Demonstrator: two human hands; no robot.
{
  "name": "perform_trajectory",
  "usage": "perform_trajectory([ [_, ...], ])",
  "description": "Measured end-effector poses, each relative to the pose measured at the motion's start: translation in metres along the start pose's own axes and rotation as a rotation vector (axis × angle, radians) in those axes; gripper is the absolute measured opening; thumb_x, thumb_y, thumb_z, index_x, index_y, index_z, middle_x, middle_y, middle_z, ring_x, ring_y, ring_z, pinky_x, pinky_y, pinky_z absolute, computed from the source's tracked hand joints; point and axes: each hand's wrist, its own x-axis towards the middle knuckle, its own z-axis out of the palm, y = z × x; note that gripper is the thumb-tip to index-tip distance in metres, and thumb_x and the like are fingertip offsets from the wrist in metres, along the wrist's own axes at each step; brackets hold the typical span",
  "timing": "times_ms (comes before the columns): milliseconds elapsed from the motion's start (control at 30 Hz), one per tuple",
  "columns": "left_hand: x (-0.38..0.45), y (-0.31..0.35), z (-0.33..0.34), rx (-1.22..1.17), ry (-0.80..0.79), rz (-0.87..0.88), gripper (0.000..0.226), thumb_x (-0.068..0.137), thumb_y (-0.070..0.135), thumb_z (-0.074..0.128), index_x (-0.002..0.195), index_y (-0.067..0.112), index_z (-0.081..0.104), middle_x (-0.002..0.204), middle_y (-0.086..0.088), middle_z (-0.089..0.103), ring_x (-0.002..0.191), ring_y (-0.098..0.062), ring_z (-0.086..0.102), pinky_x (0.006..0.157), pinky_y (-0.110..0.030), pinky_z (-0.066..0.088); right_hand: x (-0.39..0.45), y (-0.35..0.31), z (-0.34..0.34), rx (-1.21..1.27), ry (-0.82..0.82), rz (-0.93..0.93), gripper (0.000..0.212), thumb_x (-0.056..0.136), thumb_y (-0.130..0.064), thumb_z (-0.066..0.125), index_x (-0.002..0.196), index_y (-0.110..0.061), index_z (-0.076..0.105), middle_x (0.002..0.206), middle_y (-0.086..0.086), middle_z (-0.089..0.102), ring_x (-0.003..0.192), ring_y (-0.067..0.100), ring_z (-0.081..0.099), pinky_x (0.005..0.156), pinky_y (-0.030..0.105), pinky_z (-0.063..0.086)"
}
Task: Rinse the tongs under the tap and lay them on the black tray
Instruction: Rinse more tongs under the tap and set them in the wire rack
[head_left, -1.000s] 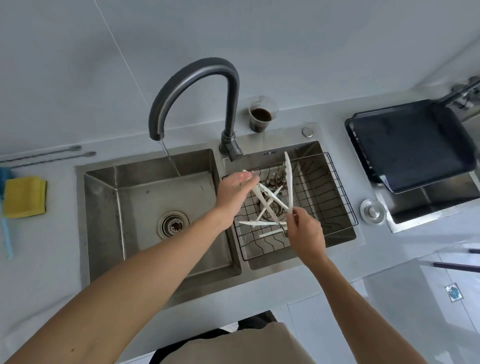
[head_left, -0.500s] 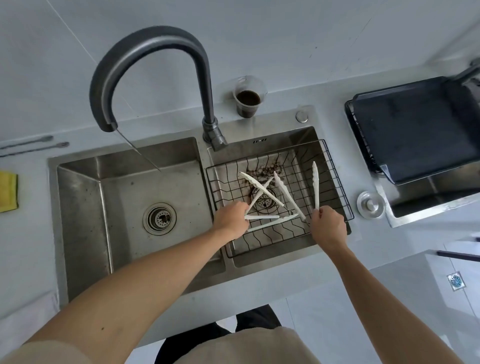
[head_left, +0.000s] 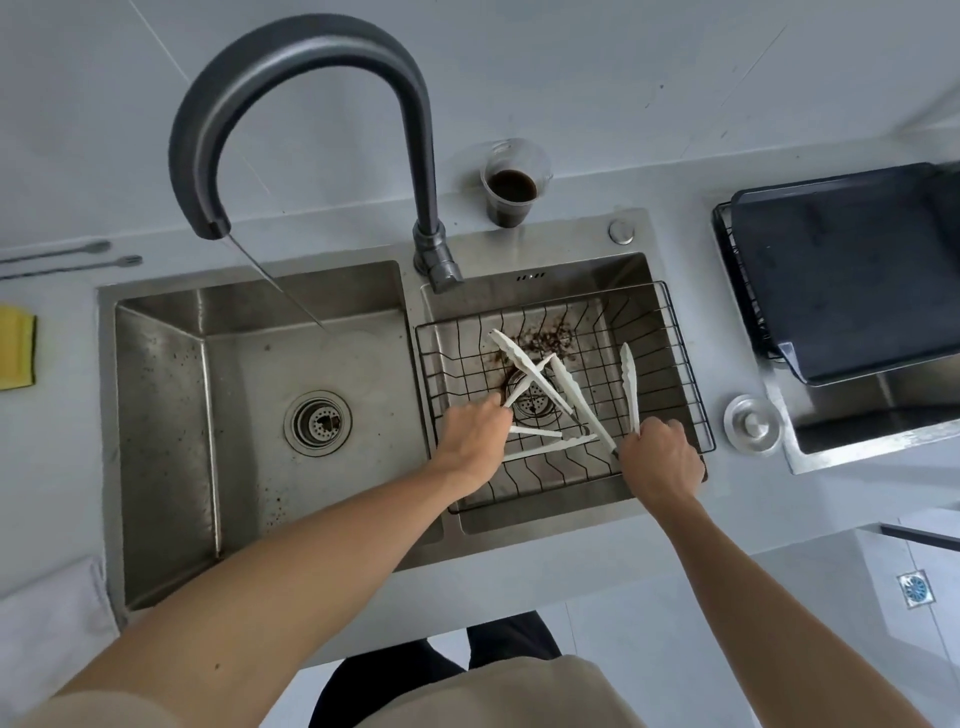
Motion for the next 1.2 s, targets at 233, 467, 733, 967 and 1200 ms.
perform_trajectory([
  [233,-0.017,0.004,-0.027,-0.02,0.086,0.028,0.019,0.095,0.002,0.064,0.111,0.006,0.073,0.105,-0.005,0.061,0.073,-0.017,0.051,0.069,-0.035,0.051,-0.01,-0.008,-0.006,0.031,0.033,0.002,0.031,0.101,-0.026,0.049,0.113,0.001,0.059,0.117,0.017,0.052,0.09,0.034,0.055,0.071,0.041,0.042],
  [467,-0.037,-0.007,-0.055,-0.036,0.199,0.078,0.021,0.093,-0.002,0.066,0.11,0.008,0.075,0.106,-0.007,0.062,0.094,-0.022,0.059,0.078,-0.037,0.055,-0.024,-0.022,-0.021,0.211,-0.011,-0.357,0.064,0.095,-0.052,0.064,0.139,-0.006,0.056,0.136,0.01,0.054,0.124,0.029,0.054,0.102,0.05,0.051],
  [733,-0.069,-0.058,-0.082,-0.17,0.372,0.118,0.018,0.095,0.007,0.07,0.105,0.018,0.081,0.095,0.0,0.066,0.092,-0.019,0.061,0.079,-0.036,0.058,-0.053,-0.091,-0.027,0.477,-0.217,-0.421,0.032,0.105,-0.036,0.055,0.092,-0.008,0.064,0.076,0.012,0.071,0.059,0.02,0.06,0.057,0.04,0.054],
  [967,-0.102,-0.105,-0.096,-0.354,0.53,0.016,0.02,0.096,0.012,0.07,0.113,0.015,0.079,0.108,-0.001,0.068,0.1,-0.02,0.063,0.082,-0.036,0.055,-0.09,-0.142,-0.026,0.749,-0.211,-0.438,0.022,0.105,-0.034,0.06,0.101,-0.012,0.061,0.065,0.006,0.064,0.046,0.012,0.056,0.04,0.027,0.049],
  [1200,-0.129,-0.153,-0.088,-0.809,0.69,-0.329,0.034,0.091,0.027,0.076,0.124,0.019,0.071,0.116,0.001,0.062,0.088,-0.008,0.065,0.083,-0.018,0.054,-0.116,-0.171,-0.028,0.765,-0.235,-0.503,0.027,0.105,-0.039,0.059,0.089,-0.018,0.065,0.068,0.009,0.064,0.048,0.012,0.056,0.039,0.029,0.051],
])
